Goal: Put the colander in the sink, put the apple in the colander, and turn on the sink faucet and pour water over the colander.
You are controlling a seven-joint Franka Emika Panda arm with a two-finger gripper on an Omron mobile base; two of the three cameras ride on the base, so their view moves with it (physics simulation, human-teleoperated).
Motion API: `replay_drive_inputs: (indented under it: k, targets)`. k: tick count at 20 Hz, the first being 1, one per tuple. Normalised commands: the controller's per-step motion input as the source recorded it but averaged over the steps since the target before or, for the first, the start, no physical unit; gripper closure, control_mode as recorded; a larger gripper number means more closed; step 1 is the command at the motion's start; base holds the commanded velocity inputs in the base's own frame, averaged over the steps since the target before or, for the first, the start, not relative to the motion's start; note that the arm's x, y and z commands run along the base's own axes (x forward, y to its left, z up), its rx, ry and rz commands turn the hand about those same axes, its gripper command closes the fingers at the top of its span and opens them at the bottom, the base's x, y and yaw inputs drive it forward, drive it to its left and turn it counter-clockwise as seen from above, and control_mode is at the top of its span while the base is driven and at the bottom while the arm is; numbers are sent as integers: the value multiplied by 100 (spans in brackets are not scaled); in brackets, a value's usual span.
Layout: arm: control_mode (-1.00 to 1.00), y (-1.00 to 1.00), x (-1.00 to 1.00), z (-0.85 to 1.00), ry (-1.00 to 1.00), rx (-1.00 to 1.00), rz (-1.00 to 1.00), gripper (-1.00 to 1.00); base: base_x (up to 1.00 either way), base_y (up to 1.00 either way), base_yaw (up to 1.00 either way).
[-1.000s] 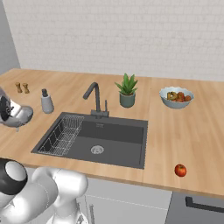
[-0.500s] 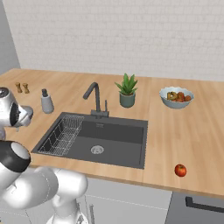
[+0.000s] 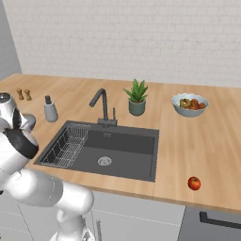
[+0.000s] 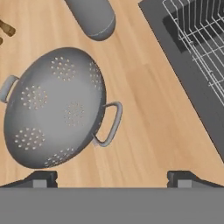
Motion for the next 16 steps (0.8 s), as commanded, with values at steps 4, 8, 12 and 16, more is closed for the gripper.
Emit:
replay_drive_inputs:
  k: [4, 8, 12, 16]
  targets:
    - [-100, 22, 36, -21, 16, 0, -8, -100, 0, 0, 0]
    - [-100, 14, 32, -27, 15, 0, -8, -100, 0, 0, 0]
    - [-100, 16, 37, -28, 14, 0, -7, -100, 0, 0, 0]
    - [-100, 18, 31, -33, 10, 0, -6, -100, 0, 0, 0]
